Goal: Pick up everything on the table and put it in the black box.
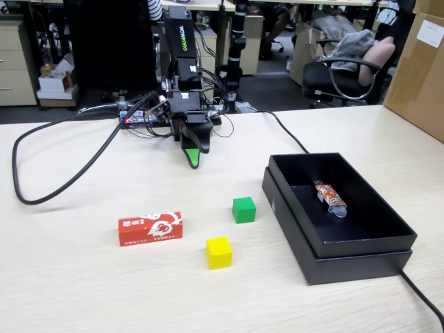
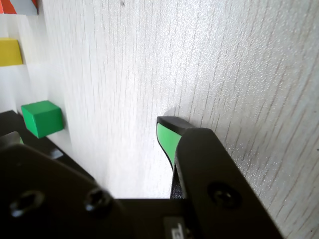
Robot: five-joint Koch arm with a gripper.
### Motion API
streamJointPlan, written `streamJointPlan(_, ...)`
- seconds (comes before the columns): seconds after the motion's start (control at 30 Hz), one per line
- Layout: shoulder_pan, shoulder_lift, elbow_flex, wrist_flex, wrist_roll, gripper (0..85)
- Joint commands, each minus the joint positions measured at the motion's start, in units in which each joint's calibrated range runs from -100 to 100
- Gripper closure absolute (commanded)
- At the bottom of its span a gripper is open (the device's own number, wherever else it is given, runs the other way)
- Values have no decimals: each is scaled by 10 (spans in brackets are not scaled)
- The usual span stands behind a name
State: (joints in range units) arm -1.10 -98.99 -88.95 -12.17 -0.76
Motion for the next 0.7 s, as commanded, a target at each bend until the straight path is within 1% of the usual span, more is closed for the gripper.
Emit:
streamJointPlan(0.0, 0, 2, -23, -12, -1, 352)
streamJointPlan(0.67, 3, 2, -23, -12, 0, 352)
